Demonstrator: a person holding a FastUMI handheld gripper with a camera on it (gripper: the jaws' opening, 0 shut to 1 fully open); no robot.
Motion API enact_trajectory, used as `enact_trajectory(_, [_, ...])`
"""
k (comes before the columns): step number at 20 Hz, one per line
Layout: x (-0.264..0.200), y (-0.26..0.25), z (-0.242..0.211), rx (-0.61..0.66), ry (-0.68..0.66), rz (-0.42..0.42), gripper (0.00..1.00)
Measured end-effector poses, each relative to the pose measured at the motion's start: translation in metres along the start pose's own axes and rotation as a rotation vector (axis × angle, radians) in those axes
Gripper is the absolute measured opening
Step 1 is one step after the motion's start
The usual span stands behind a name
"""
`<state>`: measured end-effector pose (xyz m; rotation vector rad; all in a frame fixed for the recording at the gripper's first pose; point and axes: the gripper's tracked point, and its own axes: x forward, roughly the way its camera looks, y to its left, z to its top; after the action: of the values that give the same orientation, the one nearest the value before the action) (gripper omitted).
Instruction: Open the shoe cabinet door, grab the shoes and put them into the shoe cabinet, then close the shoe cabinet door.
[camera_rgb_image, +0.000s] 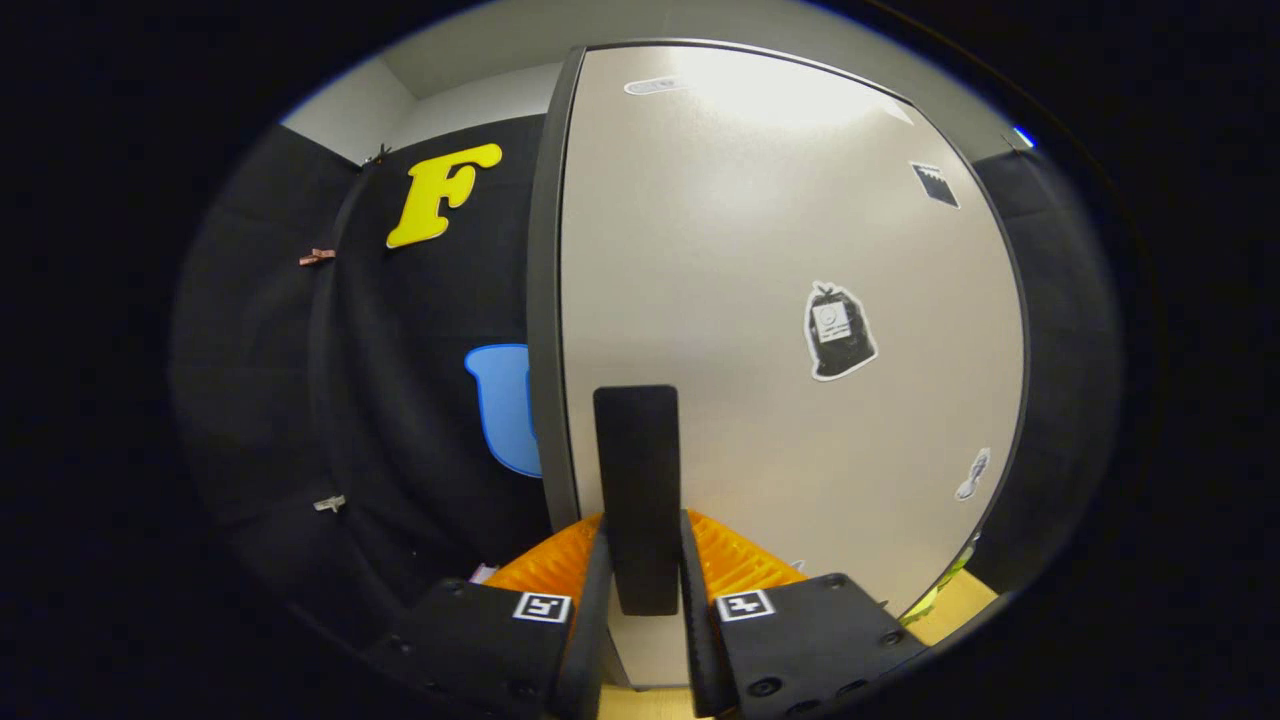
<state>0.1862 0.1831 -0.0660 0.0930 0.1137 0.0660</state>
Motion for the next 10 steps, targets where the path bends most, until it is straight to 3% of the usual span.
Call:
enact_trajectory(3, [0.012, 0.001, -0.004, -0.012, -0.007, -0.008, 0.38])
enact_trajectory(6, [0.012, 0.001, -0.003, -0.029, -0.006, 0.012, 0.25])
enact_trajectory(7, [0.010, 0.002, -0.004, -0.036, -0.002, 0.024, 0.25])
enact_trajectory(8, [0.008, 0.002, -0.003, -0.042, -0.006, 0.033, 0.17])
enact_trajectory(10, [0.002, 0.001, -0.002, -0.048, -0.015, 0.043, 0.17])
